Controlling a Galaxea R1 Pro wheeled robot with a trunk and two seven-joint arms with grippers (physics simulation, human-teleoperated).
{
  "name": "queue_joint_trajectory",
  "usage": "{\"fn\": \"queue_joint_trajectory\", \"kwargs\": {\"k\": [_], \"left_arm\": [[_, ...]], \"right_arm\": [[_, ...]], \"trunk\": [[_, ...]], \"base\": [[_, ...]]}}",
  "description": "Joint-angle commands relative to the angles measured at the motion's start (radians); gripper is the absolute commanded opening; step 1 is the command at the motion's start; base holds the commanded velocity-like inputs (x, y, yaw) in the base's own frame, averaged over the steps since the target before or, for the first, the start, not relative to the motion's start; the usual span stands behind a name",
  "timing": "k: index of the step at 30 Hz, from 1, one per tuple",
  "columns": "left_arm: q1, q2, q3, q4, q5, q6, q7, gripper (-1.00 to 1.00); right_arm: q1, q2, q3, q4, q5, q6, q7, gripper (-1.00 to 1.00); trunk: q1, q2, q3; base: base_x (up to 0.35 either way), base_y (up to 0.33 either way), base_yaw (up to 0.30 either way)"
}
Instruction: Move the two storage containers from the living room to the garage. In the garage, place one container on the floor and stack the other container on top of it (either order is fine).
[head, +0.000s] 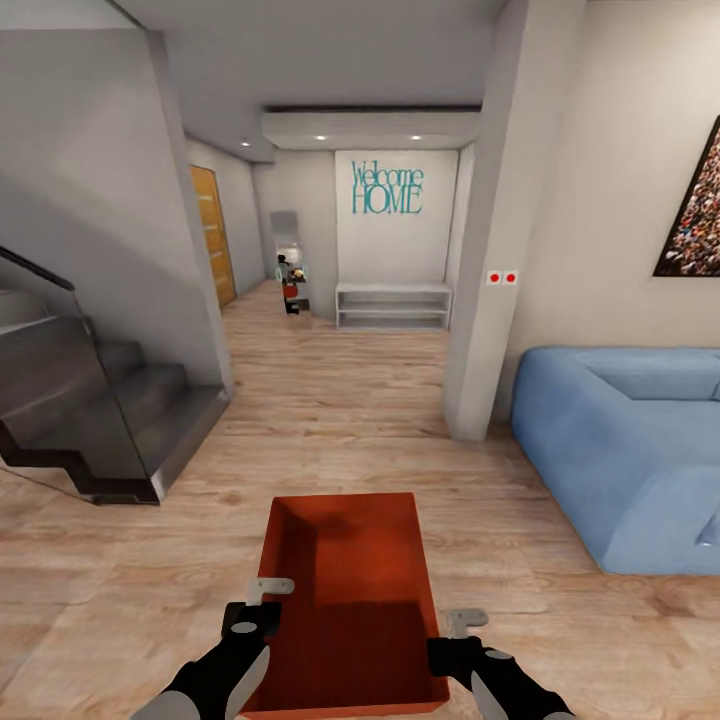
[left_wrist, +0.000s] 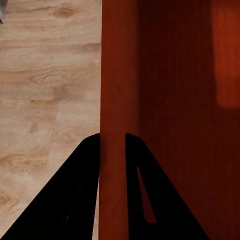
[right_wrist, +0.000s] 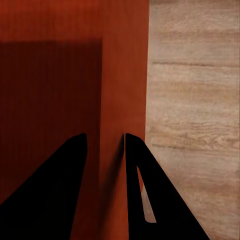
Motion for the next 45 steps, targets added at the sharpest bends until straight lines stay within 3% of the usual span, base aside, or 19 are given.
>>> {"fn": "queue_joint_trajectory", "kwargs": {"k": [1,17,45], "left_arm": [[0.0,0.002,-0.029,0.002,0.036,0.006,0.009,-1.0],[0.0,0.002,-0.029,0.002,0.036,0.006,0.009,-1.0],[0.0,0.002,-0.029,0.002,0.036,0.003,0.009,-1.0]], "right_arm": [[-0.001,-0.004,-0.008,-0.051,0.006,0.006,0.005,-1.0],[-0.001,-0.004,-0.007,-0.051,0.006,0.006,0.005,-1.0],[-0.001,-0.003,-0.007,-0.051,0.006,0.006,0.005,-1.0]], "trunk": [[0.001,-0.001,-0.001],[0.001,-0.001,-0.001],[0.001,-0.001,-0.001]], "base": [[0.339,0.099,0.0],[0.339,0.091,0.0],[0.341,0.002,0.0]]}}
